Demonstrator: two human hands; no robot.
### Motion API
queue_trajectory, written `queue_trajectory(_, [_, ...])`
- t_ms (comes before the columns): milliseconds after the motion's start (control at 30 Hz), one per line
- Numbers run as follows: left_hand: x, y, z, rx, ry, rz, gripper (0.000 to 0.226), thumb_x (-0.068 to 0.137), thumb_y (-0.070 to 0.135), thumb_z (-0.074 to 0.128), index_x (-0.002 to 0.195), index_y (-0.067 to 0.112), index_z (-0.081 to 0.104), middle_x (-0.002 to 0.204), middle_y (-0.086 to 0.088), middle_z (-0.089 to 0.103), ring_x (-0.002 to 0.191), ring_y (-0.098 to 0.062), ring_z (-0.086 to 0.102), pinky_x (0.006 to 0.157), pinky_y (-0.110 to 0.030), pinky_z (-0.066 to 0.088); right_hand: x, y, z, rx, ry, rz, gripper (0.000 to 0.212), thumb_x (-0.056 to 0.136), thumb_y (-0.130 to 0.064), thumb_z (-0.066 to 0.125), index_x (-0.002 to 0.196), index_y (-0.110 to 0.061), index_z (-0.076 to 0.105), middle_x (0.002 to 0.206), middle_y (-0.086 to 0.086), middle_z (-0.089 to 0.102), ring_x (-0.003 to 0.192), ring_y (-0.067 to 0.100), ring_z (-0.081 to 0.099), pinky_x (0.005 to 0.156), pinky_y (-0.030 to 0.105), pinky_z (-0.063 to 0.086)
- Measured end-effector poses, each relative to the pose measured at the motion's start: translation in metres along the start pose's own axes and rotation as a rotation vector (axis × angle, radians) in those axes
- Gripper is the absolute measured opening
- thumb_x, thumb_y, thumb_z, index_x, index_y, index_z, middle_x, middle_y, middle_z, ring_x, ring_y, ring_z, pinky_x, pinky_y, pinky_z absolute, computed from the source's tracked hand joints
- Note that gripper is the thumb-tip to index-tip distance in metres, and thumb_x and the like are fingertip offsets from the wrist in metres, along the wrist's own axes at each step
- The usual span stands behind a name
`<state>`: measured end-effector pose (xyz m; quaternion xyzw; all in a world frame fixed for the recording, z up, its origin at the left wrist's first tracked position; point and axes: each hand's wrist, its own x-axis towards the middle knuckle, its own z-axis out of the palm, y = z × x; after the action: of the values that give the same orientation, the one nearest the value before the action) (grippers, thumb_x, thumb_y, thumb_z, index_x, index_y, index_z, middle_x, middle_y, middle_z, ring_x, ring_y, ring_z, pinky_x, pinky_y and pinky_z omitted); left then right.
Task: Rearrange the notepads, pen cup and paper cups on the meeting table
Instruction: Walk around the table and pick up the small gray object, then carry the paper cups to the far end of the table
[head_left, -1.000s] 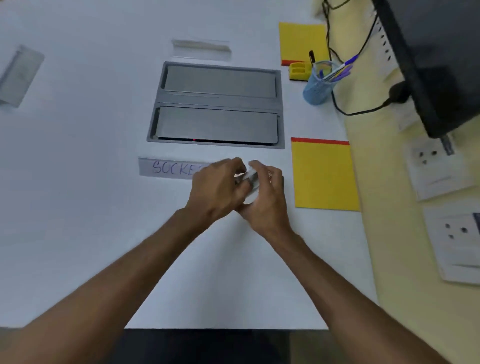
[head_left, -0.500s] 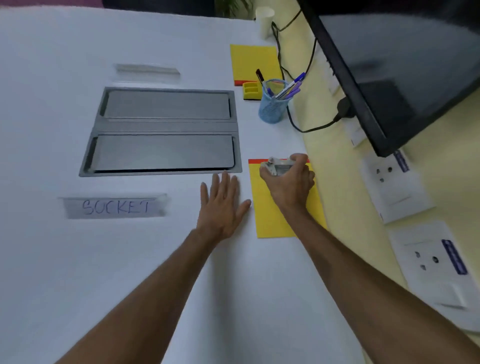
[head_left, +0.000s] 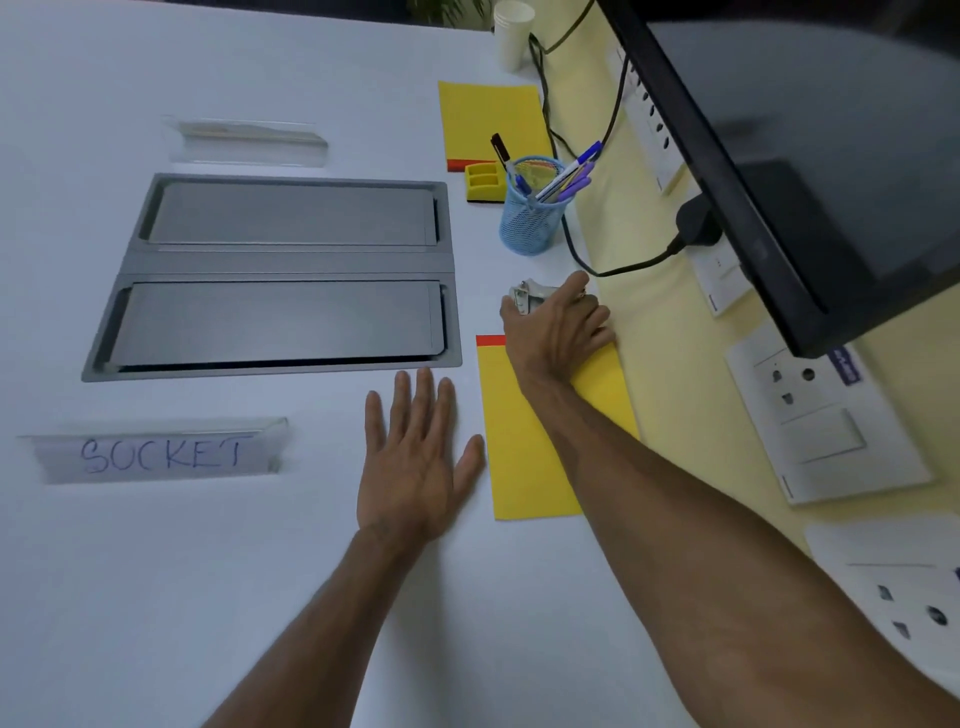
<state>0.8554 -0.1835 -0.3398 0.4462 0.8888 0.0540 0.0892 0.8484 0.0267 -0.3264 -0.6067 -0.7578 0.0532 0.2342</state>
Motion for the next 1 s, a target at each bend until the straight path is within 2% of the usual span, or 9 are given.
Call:
queue_trajectory(267, [0.001, 0.000, 0.001, -0.013, 0.015, 0.001, 0.077, 0.097, 0.064, 0.002, 0.158, 0.018, -0.007, 0.165, -0.006, -0.017, 0.150, -0.024, -0.024, 0.122, -0.053, -0.006, 0.001, 0.006, 0.001, -0.070, -0.059, -0.052, 0.082, 0.072, -0.069, 0.067, 0.127, -0.013, 0.043, 0.117, 0.012, 0.060, 0.108, 0.031, 0.050, 0.088, 0.045, 0.031])
queue_trajectory(367, [0.002, -0.003, 0.005, -0.021, 0.024, 0.004, 0.076, 0.097, 0.064, 0.005, 0.158, 0.019, -0.003, 0.166, -0.005, -0.013, 0.151, -0.023, -0.021, 0.122, -0.053, -0.006, -0.005, 0.011, -0.012, -0.062, -0.093, -0.052, 0.093, 0.074, -0.071, 0.064, 0.141, -0.012, 0.038, 0.138, 0.016, 0.050, 0.125, 0.033, 0.045, 0.098, 0.046, 0.031])
queue_trajectory(467, [0.003, -0.004, 0.007, -0.016, -0.005, 0.000, 0.076, 0.097, 0.064, 0.004, 0.158, 0.019, -0.002, 0.166, -0.006, -0.012, 0.152, -0.024, -0.020, 0.122, -0.053, -0.007, -0.034, 0.024, -0.038, 0.033, -0.091, -0.117, 0.088, 0.081, -0.060, 0.063, 0.148, -0.011, 0.034, 0.148, 0.016, 0.043, 0.137, 0.034, 0.039, 0.107, 0.050, 0.034])
queue_trajectory(567, [0.007, -0.001, 0.001, -0.013, -0.100, 0.018, 0.078, 0.095, 0.065, -0.001, 0.157, 0.018, -0.011, 0.164, -0.007, -0.020, 0.149, -0.026, -0.027, 0.121, -0.054, -0.012, -0.076, 0.046, -0.073, 0.119, -0.154, -0.204, 0.072, 0.085, -0.042, 0.065, 0.144, -0.010, 0.040, 0.142, 0.013, 0.048, 0.131, 0.033, 0.043, 0.102, 0.049, 0.039])
queue_trajectory(667, [0.007, -0.011, -0.021, -0.075, -0.197, 0.075, 0.078, 0.098, 0.064, 0.009, 0.157, 0.017, -0.012, 0.164, -0.007, -0.022, 0.148, -0.026, -0.028, 0.120, -0.049, -0.016, -0.115, 0.065, -0.104, 0.184, -0.250, -0.303, 0.056, 0.084, -0.028, 0.068, 0.134, -0.011, 0.050, 0.135, 0.010, 0.053, 0.125, 0.031, 0.048, 0.098, 0.045, 0.040])
queue_trajectory(733, [-0.007, -0.022, -0.042, -0.033, -0.166, 0.125, 0.074, 0.101, 0.058, 0.014, 0.158, 0.015, -0.005, 0.166, -0.008, -0.011, 0.152, -0.025, -0.017, 0.122, -0.045, -0.013, -0.135, 0.072, -0.119, 0.220, -0.320, -0.353, 0.048, 0.084, -0.021, 0.069, 0.128, -0.010, 0.055, 0.130, 0.008, 0.055, 0.121, 0.031, 0.052, 0.095, 0.044, 0.040])
queue_trajectory(800, [-0.033, -0.032, -0.066, 0.029, -0.114, 0.157, 0.069, 0.103, 0.053, 0.016, 0.158, 0.014, 0.004, 0.167, -0.008, 0.006, 0.154, -0.023, 0.002, 0.123, -0.046, -0.010, -0.153, 0.071, -0.133, 0.279, -0.403, -0.332, 0.043, 0.084, -0.016, 0.069, 0.125, -0.010, 0.056, 0.129, 0.008, 0.054, 0.117, 0.031, 0.055, 0.095, 0.044, 0.042])
queue_trajectory(867, [-0.061, -0.042, -0.094, 0.026, -0.075, 0.150, 0.065, 0.104, 0.050, 0.022, 0.158, 0.015, 0.011, 0.166, -0.008, 0.016, 0.153, -0.022, 0.012, 0.124, -0.046, -0.003, -0.170, 0.061, -0.148, 0.348, -0.482, -0.302, 0.043, 0.086, -0.014, 0.068, 0.126, -0.011, 0.054, 0.129, 0.006, 0.050, 0.112, 0.030, 0.058, 0.095, 0.043, 0.045])
queue_trajectory(1000, [-0.128, -0.075, -0.153, -0.023, -0.019, 0.047, 0.062, 0.103, 0.048, 0.033, 0.156, 0.016, 0.024, 0.161, -0.009, 0.030, 0.149, -0.025, 0.027, 0.124, -0.047, 0.010, -0.203, 0.028, -0.180, 0.393, -0.635, -0.481, 0.043, 0.087, -0.016, 0.067, 0.127, -0.013, 0.052, 0.130, 0.004, 0.047, 0.111, 0.025, 0.059, 0.095, 0.039, 0.044])
